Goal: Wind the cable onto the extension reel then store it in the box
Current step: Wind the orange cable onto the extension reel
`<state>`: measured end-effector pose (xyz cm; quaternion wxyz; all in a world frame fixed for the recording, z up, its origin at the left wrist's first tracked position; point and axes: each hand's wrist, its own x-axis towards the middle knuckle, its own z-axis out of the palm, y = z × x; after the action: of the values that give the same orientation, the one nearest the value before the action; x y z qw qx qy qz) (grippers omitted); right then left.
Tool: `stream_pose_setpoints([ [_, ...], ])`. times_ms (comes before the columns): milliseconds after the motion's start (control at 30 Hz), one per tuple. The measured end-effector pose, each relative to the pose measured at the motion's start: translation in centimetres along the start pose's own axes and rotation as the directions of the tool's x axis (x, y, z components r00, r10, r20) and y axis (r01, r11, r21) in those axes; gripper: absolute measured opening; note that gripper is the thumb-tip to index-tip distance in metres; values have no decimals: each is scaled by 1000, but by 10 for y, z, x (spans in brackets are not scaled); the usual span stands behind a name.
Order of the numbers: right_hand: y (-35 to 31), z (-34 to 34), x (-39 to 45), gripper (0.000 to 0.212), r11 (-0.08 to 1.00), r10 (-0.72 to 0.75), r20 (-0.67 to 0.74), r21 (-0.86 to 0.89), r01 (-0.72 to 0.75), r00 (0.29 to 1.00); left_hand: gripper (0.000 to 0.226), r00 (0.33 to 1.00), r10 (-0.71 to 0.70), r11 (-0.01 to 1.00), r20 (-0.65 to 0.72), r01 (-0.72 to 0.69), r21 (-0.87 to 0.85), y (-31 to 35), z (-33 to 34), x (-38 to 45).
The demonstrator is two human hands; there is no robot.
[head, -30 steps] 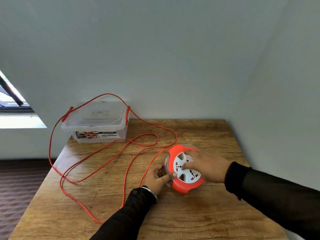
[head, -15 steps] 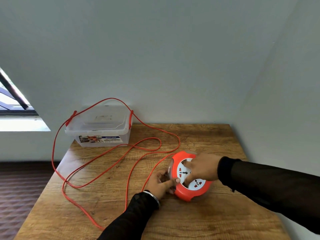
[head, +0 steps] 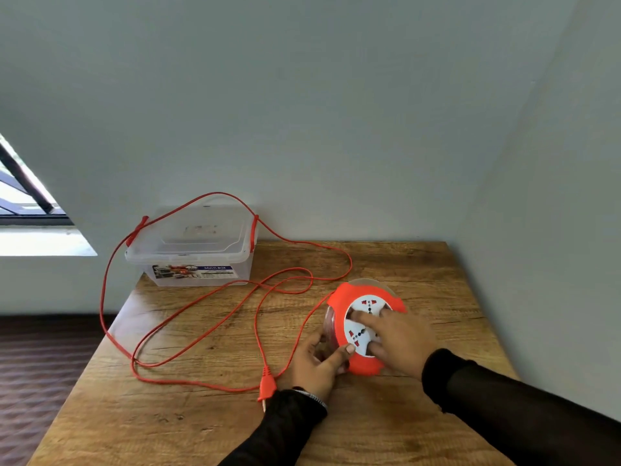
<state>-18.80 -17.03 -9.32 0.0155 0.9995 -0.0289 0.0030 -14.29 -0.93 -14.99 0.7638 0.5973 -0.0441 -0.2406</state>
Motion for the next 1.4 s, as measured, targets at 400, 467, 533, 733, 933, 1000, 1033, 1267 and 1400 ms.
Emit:
stream_pose_setpoints([
  [400,-33,7,4,64,200,594,211,896,-397,777,47,984,63,998,-166,-64,-3,-11,30,-10],
  [467,-37,3,3,67,4,588,289,933,-360,755,45,985,71,997,-158,-67,28,-11,29,-11],
  [533,-41,-3,3,67,-202,557,398,916,-346,729,44,986,77,996,-145,-70,55,-11,28,-13],
  [733,-39,-12,7,33,-646,316,722,639,-417,616,42,976,112,992,-186,-99,80,-15,26,-17],
  [933,-36,-10,2,26,-459,344,696,711,-533,631,42,997,61,997,-50,-58,59,-16,23,-24],
  [1000,-28,-10,-1,27,-312,383,654,757,-575,653,42,998,-26,990,64,17,139,-10,21,-29],
  [1033,-22,-10,-1,26,-227,405,622,778,-585,670,35,992,-42,973,123,12,230,-6,17,-29],
  [1267,25,-8,2,79,439,506,395,648,-623,767,43,845,534,630,23,-416,656,41,-39,-14],
  [1400,30,2,3,86,615,488,344,517,-595,802,53,937,326,166,-129,78,983,49,-68,14],
])
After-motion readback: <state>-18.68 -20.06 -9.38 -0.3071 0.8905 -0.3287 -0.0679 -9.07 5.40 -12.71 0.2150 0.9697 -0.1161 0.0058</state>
